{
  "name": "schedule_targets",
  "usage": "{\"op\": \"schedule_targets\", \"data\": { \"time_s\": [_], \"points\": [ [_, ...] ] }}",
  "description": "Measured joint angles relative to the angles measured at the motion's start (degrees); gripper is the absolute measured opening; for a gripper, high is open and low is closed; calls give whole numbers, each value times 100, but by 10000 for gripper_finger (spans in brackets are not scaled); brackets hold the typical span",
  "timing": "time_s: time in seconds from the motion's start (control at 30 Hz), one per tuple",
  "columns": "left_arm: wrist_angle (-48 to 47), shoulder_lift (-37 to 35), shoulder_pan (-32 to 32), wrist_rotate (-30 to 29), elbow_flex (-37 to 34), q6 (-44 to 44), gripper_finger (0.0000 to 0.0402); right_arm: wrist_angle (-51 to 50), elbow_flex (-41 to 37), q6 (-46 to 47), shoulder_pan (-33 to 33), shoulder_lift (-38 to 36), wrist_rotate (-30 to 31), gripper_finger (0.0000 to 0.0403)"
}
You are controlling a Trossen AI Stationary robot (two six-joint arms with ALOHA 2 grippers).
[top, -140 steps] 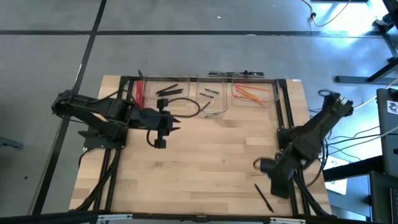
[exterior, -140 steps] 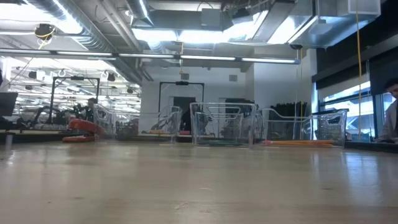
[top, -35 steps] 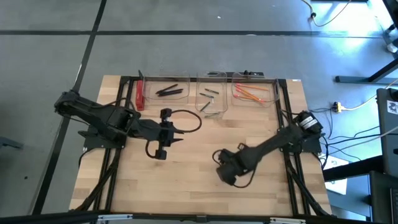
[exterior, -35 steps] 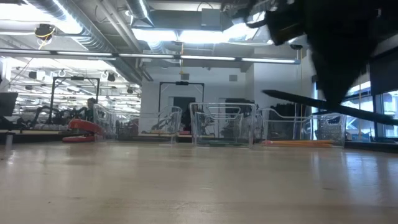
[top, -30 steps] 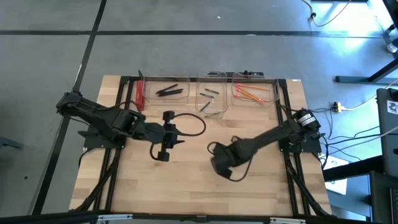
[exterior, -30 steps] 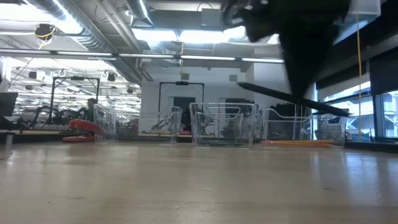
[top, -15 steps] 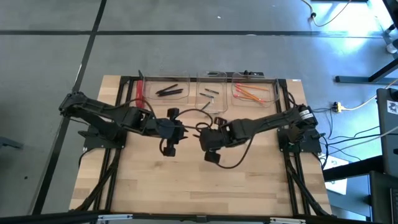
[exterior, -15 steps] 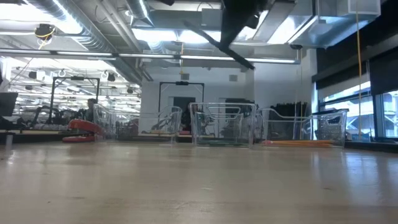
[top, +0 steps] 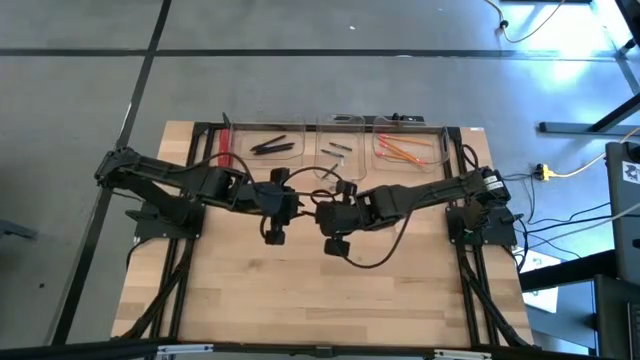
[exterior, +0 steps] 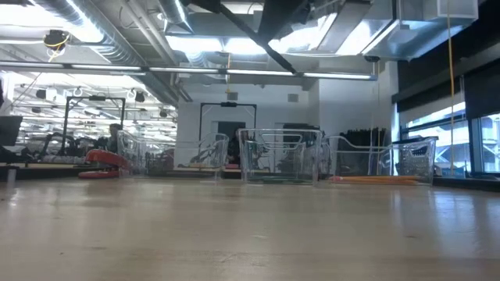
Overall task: Sort crayons/erasers/pens/pencils in bins
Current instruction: Put the black pen into the left transparent bin
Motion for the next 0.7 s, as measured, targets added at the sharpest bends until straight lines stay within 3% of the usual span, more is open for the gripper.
{"op": "schedule_targets", "data": {
  "time_s": [0.7],
  "points": [
    [89, 85, 25, 177, -7, 293, 90, 263, -4, -185, -57, 0, -17, 42]
  ]
}}
